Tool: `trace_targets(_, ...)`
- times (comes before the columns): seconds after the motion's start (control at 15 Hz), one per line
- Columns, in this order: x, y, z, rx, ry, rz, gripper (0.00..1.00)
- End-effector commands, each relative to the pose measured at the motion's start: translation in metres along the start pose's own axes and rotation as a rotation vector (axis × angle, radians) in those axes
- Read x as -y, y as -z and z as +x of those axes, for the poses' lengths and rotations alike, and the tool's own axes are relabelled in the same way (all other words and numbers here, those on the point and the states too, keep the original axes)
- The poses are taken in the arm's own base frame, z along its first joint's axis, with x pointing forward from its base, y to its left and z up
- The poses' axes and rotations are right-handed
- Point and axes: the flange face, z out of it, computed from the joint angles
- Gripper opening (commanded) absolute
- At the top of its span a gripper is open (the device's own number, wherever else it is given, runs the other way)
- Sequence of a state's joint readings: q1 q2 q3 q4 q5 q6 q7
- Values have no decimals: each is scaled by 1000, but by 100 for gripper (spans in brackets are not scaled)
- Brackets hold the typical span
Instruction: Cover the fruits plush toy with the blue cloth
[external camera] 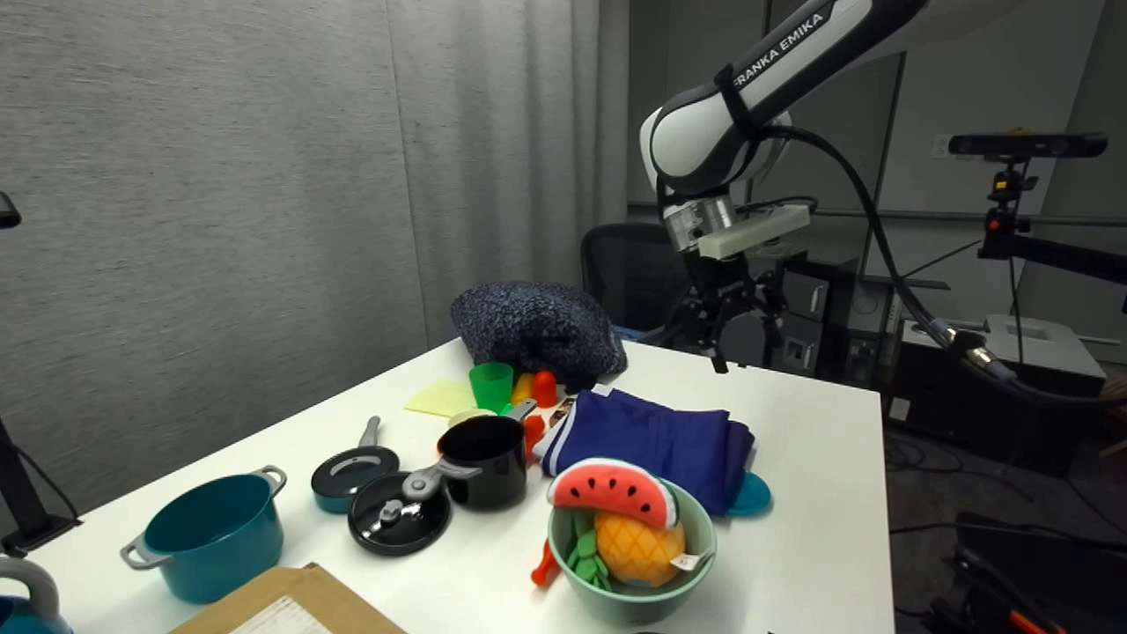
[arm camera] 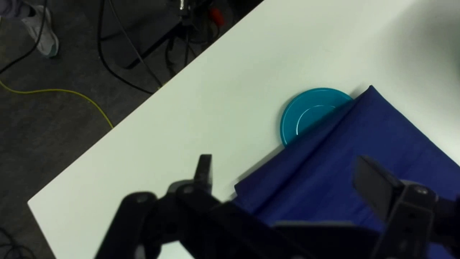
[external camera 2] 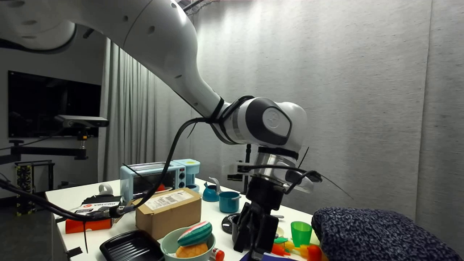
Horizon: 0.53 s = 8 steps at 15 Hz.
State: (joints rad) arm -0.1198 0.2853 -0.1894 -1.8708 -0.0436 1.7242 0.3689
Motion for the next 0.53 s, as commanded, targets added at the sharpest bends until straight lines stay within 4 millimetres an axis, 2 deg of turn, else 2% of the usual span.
trace_targets(0.0, 1, 2, 1, -4, 0, -2, 100)
trace_targets(0.47, 1, -1, 1, 1, 1, -4, 100)
